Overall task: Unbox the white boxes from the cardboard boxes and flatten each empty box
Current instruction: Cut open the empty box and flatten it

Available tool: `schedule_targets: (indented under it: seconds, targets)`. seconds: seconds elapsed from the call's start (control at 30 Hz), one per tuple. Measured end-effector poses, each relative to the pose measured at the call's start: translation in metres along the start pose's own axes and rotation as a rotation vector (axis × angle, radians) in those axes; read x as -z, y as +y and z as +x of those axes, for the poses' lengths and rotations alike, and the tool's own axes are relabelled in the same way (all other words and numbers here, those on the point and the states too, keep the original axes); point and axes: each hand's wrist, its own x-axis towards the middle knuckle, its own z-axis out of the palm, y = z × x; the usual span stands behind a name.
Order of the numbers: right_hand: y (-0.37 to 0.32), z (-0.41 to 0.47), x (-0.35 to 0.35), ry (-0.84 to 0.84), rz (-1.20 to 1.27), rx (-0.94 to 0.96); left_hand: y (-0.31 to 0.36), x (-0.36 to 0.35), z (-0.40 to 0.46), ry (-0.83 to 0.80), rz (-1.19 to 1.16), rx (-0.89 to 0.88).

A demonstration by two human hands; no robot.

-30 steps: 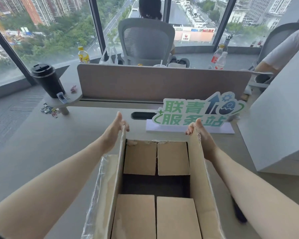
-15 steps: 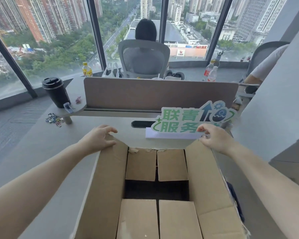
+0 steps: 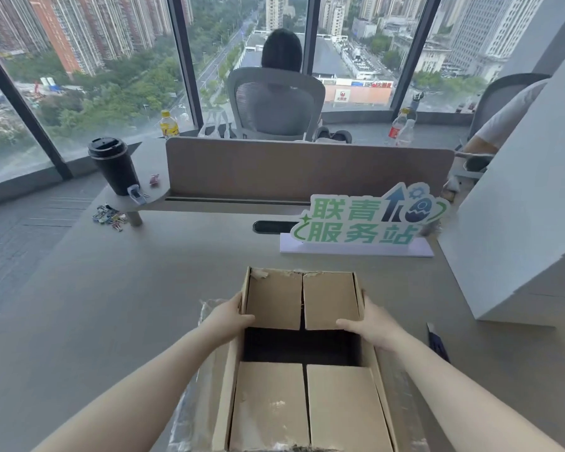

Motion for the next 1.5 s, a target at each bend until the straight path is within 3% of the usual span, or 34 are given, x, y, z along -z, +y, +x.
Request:
schedule_targets:
  seconds: [0.13,0.33,0.4,0.5,0.6,0.7,0.77,0.87,0.97,1.07,1.23,1.5]
  targets:
    - [-0.001,0.002,0.003,-0.009,-0.007,0.031,-0.004,0.004,0.006,-0.064,-0.116,-0.007]
    - [-0.029,-0.017,-0.003,0.123,-0.666,0.163,0.015,-0.004,0.01,0.154,0.648,-0.209]
    - [-0.035,-0.015,-0.005,0.152,-0.776,0.205,0.026,-0.013,0.011,0.141,0.884,-0.235]
    - [-0.034,-0.015,-0.003,0.199,-0.795,0.273,0.032,-0.018,0.017,0.154,1.014,-0.246]
    - [-0.027,-0.023,0.007,0.358,-0.597,0.406,0.031,-0.008,0.01,0.166,0.878,-0.356]
    - [-0.027,-0.014,0.022,0.535,-0.277,0.474,0.036,0.019,0.003,0.305,0.505,-0.451]
    - [-0.041,0.0,0.033,0.602,-0.08,0.433,0.046,0.035,0.011,0.411,0.262,-0.376]
    - [-0.068,0.025,0.049,0.616,0.224,0.293,0.06,0.046,0.04,0.443,-0.129,-0.215]
    - [-0.08,0.047,0.052,0.614,0.358,0.205,0.074,0.041,0.063,0.511,-0.323,-0.127]
    - [-0.078,0.059,0.046,0.539,0.348,0.212,0.08,0.03,0.076,0.548,-0.284,-0.135]
    - [-0.054,0.074,0.029,0.189,-0.121,0.224,0.059,0.013,0.088,0.305,0.231,-0.204]
    - [-0.046,0.089,0.021,0.302,-0.346,0.276,0.054,0.01,0.093,0.357,0.275,-0.21]
